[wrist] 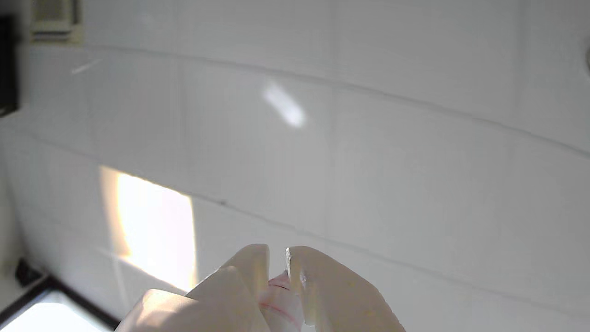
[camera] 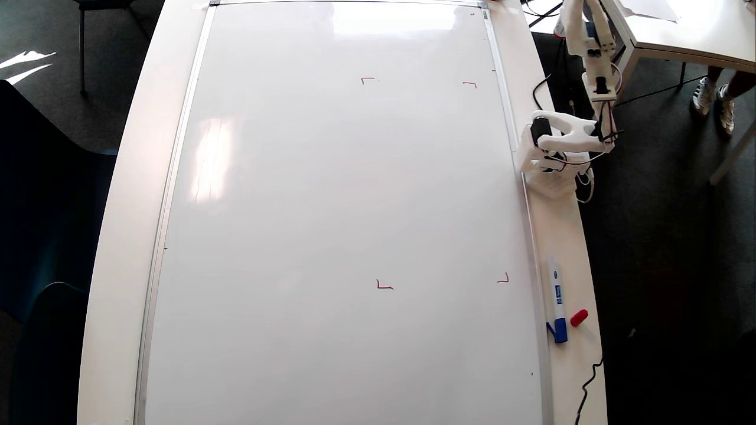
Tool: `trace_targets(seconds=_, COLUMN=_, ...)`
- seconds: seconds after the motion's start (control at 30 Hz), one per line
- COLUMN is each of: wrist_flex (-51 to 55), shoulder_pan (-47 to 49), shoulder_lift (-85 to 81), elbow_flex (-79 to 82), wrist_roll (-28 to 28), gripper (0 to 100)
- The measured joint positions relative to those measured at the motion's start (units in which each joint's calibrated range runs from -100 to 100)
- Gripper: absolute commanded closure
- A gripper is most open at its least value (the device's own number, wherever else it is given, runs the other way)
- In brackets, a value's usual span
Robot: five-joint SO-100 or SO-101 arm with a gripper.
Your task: Draw on a whiteboard a robot head using a pen attached to the gripper
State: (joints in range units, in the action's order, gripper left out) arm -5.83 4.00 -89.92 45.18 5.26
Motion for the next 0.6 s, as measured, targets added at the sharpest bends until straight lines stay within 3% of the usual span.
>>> trace_targets(seconds=0.2, wrist_flex=17.74, shoulder_pan=3.02, shoulder_lift=23.46, elbow_flex=-27.32, wrist_roll=0.58, gripper=99)
trace_targets(seconds=0.6, wrist_flex=50.08, shoulder_pan=10.11, shoulder_lift=52.52, elbow_flex=-52.72, wrist_roll=0.58, gripper=99)
